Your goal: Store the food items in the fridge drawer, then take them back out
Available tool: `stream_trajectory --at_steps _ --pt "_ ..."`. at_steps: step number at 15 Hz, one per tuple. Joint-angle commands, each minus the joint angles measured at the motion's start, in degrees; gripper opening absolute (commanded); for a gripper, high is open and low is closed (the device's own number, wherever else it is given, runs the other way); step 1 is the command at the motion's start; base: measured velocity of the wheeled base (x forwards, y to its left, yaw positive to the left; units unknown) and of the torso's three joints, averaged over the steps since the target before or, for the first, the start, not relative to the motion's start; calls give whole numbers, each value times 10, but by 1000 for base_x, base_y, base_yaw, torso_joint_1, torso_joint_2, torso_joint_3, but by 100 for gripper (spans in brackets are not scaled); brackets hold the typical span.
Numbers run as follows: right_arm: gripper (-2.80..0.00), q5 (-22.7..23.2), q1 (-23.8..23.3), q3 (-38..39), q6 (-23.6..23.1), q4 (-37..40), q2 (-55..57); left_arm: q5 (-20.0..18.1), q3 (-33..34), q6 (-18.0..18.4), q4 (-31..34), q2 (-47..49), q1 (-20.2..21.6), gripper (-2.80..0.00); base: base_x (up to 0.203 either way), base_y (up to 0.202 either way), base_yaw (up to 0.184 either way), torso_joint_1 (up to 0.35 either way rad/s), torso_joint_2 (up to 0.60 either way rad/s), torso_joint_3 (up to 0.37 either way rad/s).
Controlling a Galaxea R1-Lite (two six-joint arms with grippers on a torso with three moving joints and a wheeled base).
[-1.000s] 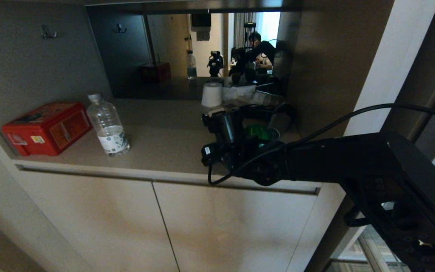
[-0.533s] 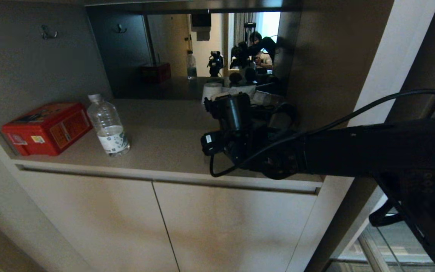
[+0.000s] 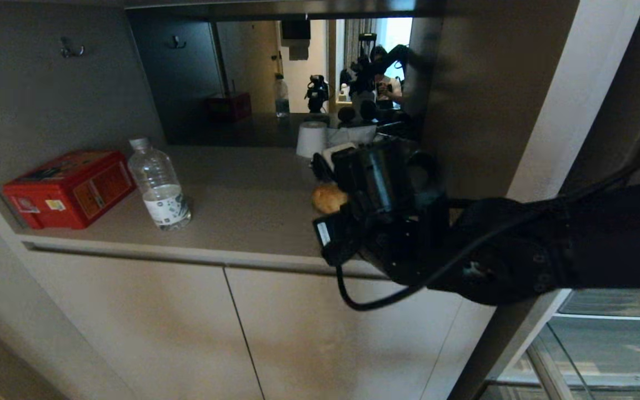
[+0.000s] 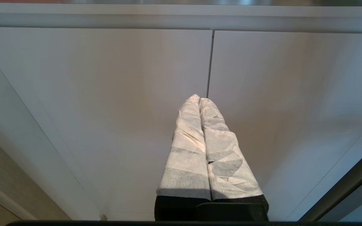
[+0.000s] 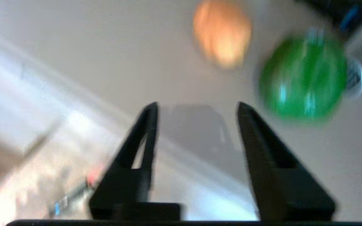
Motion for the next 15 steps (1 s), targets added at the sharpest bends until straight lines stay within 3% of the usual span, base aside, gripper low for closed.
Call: stream_trajectory --at_steps 1,5,8,12,15 --pt "-280 -4 15 90 1 -9 -81 0 6 0 0 0 0 -280 0 0 0 0 0 0" --pt "-280 -11 28 346 19 -76 -223 0 6 0 0 0 0 -280 0 0 0 0 0 0" --pt "-280 -19 27 502 60 -108 -338 0 6 0 0 0 0 -280 0 0 0 0 0 0" --pt "-280 -47 15 623 167 -118 -394 -1 6 0 0 0 0 -280 0 0 0 0 0 0" --pt "-280 -38 -26 672 199 -121 -393 0 6 0 0 0 0 -280 0 0 0 0 0 0"
